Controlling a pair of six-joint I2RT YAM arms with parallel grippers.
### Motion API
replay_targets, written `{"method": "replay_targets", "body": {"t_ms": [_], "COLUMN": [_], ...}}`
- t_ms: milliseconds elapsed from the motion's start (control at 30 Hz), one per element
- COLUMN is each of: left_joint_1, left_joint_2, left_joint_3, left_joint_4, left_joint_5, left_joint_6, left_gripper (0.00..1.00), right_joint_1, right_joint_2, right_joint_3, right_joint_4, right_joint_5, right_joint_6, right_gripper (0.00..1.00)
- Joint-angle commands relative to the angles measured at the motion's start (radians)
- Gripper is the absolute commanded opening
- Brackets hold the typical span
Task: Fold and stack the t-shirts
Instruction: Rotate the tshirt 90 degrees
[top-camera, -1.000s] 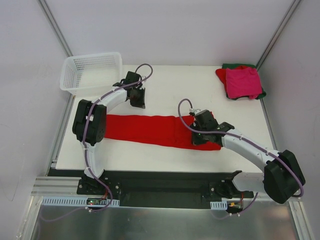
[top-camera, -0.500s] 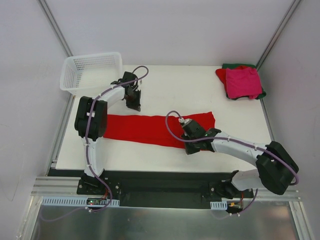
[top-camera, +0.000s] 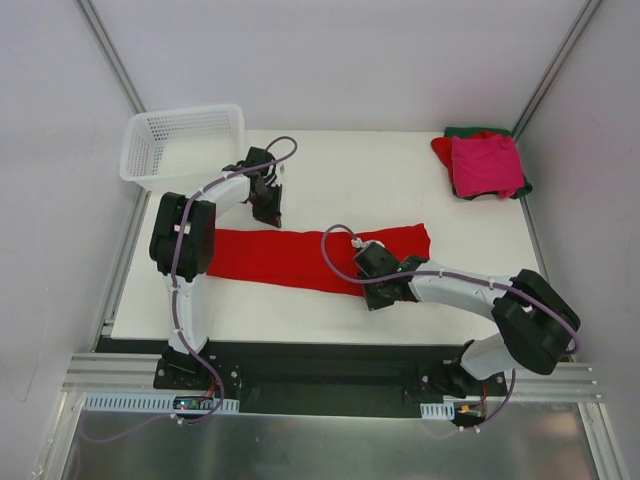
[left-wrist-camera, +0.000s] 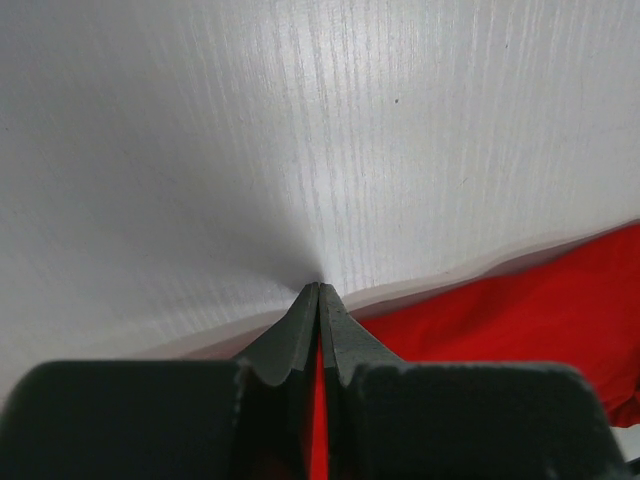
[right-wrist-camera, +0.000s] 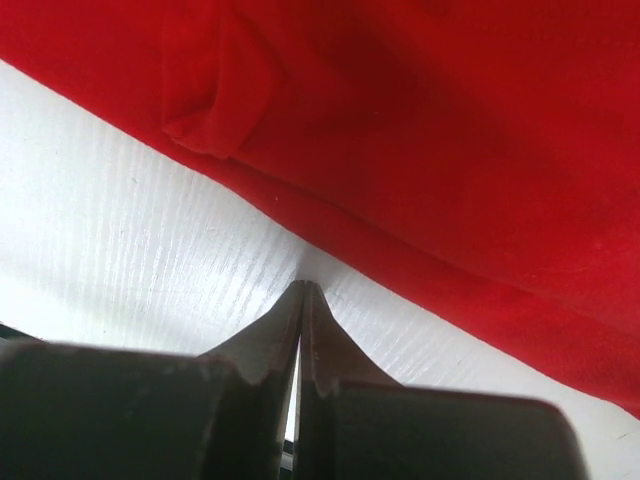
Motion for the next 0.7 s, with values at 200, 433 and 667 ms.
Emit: {"method": "replay_targets", "body": {"t_ms": [200, 433, 667], "left_joint_1": [-0.036, -0.068, -0.107], "left_joint_2": [0.0, -0.028, -0.072], "left_joint_3": [-0.074, -0.157, -0.247], "left_joint_4": [-0.025, -0.027, -0.024], "left_joint_5": [-0.013, -0.025, -0.034], "left_joint_6": [-0.026, -0.044, -0.075], "left_gripper": [0.0, 0.0, 0.0], "right_joint_1": [0.007, 0.002, -0.037], "right_joint_2": [0.117, 0.199, 0.256], "right_joint_3": [0.064, 0.144, 0.211], "right_joint_4": [-0.006, -0.043, -0.092], "right_joint_5": [0.05, 0.064, 0.073], "right_joint_6": [0.024, 0.02, 0.017], "right_gripper": [0.01, 0.01, 0.01]}}
